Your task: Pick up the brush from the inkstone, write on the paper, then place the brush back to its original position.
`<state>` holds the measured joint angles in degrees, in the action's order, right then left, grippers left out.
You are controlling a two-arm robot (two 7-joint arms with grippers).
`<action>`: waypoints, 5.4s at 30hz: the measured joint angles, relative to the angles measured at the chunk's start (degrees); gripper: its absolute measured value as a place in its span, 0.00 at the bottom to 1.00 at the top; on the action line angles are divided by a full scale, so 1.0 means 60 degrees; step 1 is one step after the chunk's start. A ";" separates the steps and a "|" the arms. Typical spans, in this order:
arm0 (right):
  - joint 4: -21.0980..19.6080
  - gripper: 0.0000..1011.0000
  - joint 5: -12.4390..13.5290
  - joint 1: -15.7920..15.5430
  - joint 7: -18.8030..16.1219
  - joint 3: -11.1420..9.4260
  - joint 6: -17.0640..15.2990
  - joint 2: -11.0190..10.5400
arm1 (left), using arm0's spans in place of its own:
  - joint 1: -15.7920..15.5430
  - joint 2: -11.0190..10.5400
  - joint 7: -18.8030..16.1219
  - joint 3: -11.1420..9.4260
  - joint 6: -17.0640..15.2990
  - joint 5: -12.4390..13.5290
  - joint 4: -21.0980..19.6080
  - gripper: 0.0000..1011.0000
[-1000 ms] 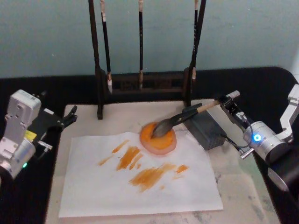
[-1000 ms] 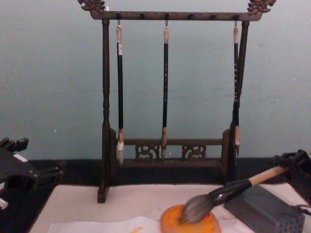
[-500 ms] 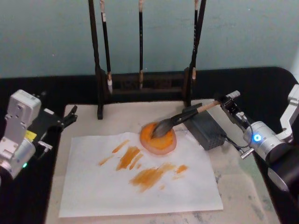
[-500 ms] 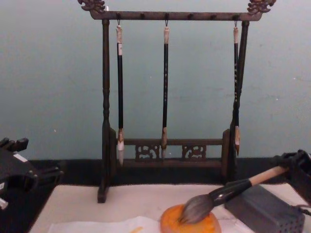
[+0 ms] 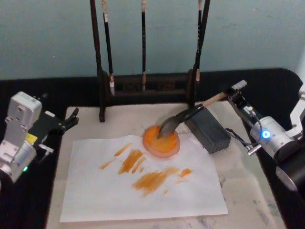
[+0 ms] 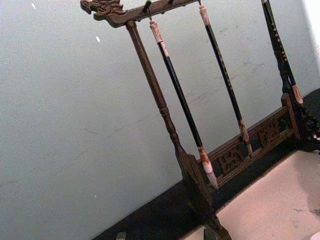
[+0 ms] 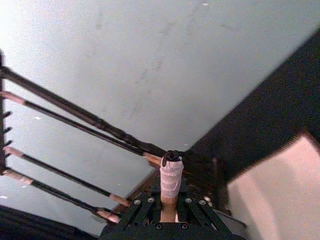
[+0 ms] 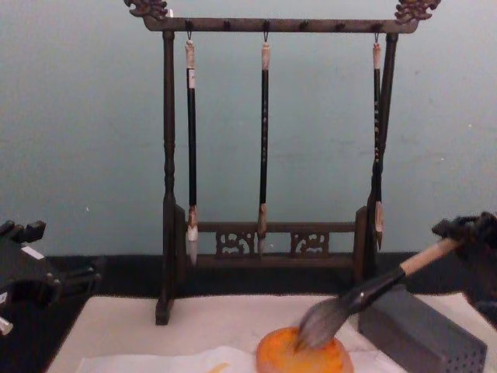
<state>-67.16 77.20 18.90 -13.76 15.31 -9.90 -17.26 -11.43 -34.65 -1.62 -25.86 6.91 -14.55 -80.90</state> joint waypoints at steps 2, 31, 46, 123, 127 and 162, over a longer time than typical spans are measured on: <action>-0.0086 0.17 0.0010 0.0013 -0.0050 0.0047 0.0020 -0.0039 | -0.0001 0.0000 0.0000 0.0001 0.0000 0.0001 0.0000 0.99; -0.1952 0.17 -0.3565 0.0727 -0.0402 0.1827 0.1469 -0.1470 | 0.0000 0.0000 0.0000 0.0000 0.0000 0.0000 0.0000 0.99; -0.2012 0.17 -0.5558 0.0922 -0.0537 0.2323 0.2269 -0.1487 | 0.0000 0.0000 0.0000 0.0000 0.0000 0.0000 0.0000 0.99; -0.5541 0.17 -0.7178 -0.2475 -0.2938 0.1399 0.2418 -0.3030 | -0.0001 0.0000 0.0000 0.0000 0.0000 0.0000 0.0000 0.99; -0.5514 0.17 -0.7194 -0.2509 -0.3011 0.1394 0.2349 -0.2981 | 0.0000 0.0000 0.0000 0.0000 0.0000 0.0000 0.0000 0.99; -0.4918 0.17 -0.8197 -0.2290 -0.2855 0.1149 0.2636 -0.2577 | 0.0000 0.0000 0.0000 0.0000 0.0000 0.0000 0.0000 0.99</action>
<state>-96.67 28.02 5.16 -30.89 22.21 5.92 -32.72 -11.43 -34.65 -1.62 -25.86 6.91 -14.55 -80.90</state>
